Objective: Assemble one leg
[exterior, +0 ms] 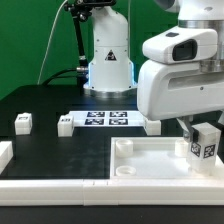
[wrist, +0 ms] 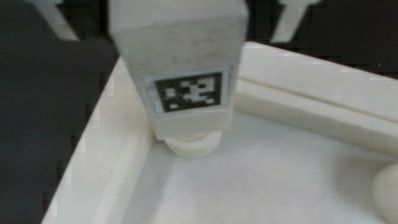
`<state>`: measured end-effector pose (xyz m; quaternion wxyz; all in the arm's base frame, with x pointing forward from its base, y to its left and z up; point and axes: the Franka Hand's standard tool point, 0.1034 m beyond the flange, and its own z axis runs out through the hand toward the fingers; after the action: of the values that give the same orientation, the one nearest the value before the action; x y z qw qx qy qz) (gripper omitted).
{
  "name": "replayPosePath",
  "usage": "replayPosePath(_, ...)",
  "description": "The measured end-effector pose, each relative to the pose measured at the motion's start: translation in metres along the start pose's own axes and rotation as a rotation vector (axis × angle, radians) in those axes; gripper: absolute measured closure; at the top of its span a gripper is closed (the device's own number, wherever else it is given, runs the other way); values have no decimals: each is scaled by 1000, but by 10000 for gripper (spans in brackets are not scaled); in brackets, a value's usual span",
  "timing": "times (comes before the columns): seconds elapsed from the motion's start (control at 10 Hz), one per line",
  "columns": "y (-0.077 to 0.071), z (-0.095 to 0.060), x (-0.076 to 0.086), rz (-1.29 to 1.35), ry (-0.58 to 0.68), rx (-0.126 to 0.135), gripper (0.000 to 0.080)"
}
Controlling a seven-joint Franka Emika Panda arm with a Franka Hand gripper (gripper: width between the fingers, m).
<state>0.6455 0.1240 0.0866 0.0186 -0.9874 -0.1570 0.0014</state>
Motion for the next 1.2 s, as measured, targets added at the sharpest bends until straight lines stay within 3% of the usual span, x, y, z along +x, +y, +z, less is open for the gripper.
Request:
replayPosePath(0.3, 0, 0, 0, 42, 0, 0, 509)
replayPosePath(0.8, 5, 0, -3, 713, 48, 2, 509)
replayPosePath(1.2, 7, 1, -5, 1230, 52, -11, 509)
